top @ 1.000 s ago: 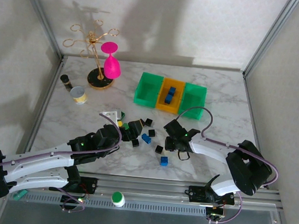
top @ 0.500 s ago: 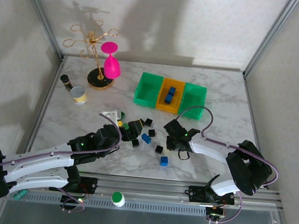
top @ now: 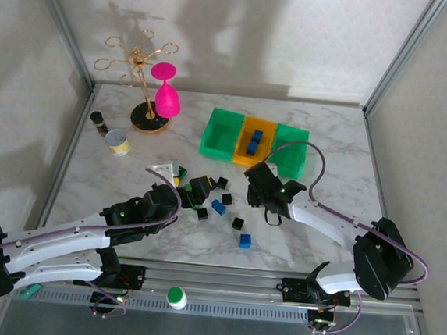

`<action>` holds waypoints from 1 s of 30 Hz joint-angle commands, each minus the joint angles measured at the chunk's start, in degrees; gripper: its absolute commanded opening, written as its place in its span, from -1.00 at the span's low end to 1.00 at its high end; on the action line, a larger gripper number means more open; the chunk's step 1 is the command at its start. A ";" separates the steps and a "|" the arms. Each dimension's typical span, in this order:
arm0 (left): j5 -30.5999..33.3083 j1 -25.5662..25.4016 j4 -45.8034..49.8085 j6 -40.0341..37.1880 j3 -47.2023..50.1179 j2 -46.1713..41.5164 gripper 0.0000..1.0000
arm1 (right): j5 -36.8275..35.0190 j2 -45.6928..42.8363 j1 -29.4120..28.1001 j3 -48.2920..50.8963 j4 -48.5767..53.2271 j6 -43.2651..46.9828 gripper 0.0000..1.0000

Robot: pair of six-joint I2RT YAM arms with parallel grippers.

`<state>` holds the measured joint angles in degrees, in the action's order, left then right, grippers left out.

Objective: Sort the legos into containers by color
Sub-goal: Pick up the lego from the bottom-center of the table, then place the lego in the container.

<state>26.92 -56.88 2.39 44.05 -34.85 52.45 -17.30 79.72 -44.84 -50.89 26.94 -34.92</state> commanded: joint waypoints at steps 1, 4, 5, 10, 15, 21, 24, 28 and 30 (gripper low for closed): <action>0.81 1.86 0.15 -2.08 -2.02 -0.09 0.99 | -2.99 1.12 1.68 -4.65 1.12 2.56 -0.40; 0.09 3.27 -0.49 -3.13 -2.24 0.04 0.99 | -4.68 3.87 2.57 -8.83 0.11 4.28 -0.40; -0.29 3.69 -0.72 -3.42 -2.34 0.16 0.99 | -5.40 4.75 2.97 -9.92 -0.57 4.64 -0.40; -2.53 6.22 -1.63 -4.56 -3.52 1.41 0.99 | -3.20 10.58 7.14 -15.25 -5.77 6.44 -0.40; -3.92 8.13 -2.64 -6.07 -3.91 2.41 0.99 | -3.31 17.68 9.27 -21.36 -8.85 8.41 -0.40; -5.57 10.26 -4.16 -7.48 -4.18 3.62 0.99 | -1.38 25.96 12.28 -27.91 -11.00 9.12 -0.41; -6.30 11.38 -5.23 -8.12 -4.18 4.35 0.99 | -1.00 29.64 13.19 -30.64 -11.99 9.58 -0.42; -6.66 12.35 -5.10 -9.57 -4.87 5.51 0.99 | 1.17 33.92 14.16 -33.78 -13.30 10.66 -0.43; -6.67 12.79 -5.20 -10.03 -4.96 5.90 0.99 | 1.30 35.80 14.33 -34.98 -13.82 11.51 -0.42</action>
<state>20.88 -44.86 -1.50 36.12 -37.91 57.87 -17.17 113.25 -30.81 -83.22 14.90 -25.10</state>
